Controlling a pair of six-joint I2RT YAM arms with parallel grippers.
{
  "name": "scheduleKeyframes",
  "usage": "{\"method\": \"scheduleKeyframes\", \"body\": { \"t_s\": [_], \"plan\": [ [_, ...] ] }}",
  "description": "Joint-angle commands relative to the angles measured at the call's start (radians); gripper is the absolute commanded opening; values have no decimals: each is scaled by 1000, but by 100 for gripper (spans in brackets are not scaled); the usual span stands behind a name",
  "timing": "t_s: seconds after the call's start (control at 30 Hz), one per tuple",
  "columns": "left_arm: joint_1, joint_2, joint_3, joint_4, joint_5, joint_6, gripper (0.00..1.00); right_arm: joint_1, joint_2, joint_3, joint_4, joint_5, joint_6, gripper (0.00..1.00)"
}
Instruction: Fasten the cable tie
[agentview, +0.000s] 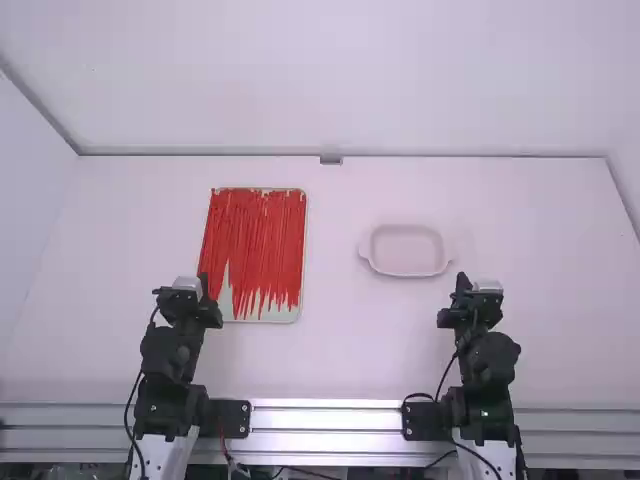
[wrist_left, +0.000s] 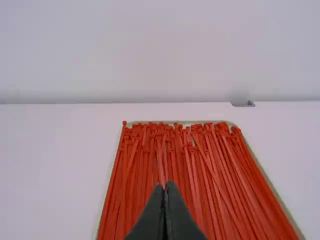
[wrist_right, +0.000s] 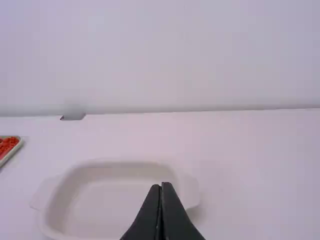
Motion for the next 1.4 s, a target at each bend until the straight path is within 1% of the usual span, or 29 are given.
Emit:
{"method": "scheduleKeyframes", "body": {
  "t_s": [0.0,0.23,0.33,0.63,0.8,0.83,1.0,1.03,1.1,1.13,1.27,1.37],
  "plan": [
    [0,0,0,0,0,0,0,0,0,0,0,-1,3,0],
    [0,15,17,6,0,-6,2,1,17,15,8,-5,10,2],
    [0,37,41,1,-1,-13,5,3,44,40,6,-9,17,4],
    [0,161,152,-63,11,-41,15,34,189,160,-46,-28,25,15],
    [1,269,236,-137,14,-60,23,56,312,252,-123,-24,56,23],
    [1,275,239,-140,15,-62,23,56,319,257,-129,-24,59,23],
    [1,423,327,-200,59,-124,33,77,480,371,-239,-38,70,33],
    [1,459,350,-216,74,-114,36,84,519,399,-260,-43,73,36],
    [1,490,368,-229,89,-92,38,91,552,422,-277,-46,76,38],
    [1,539,399,-251,112,-66,41,105,604,458,-301,-52,79,41],
    [1,649,482,-310,131,-69,49,151,732,545,-361,-67,47,49],
    [1,726,545,-342,149,-81,55,187,824,610,-402,-84,72,55]
  ]
}}
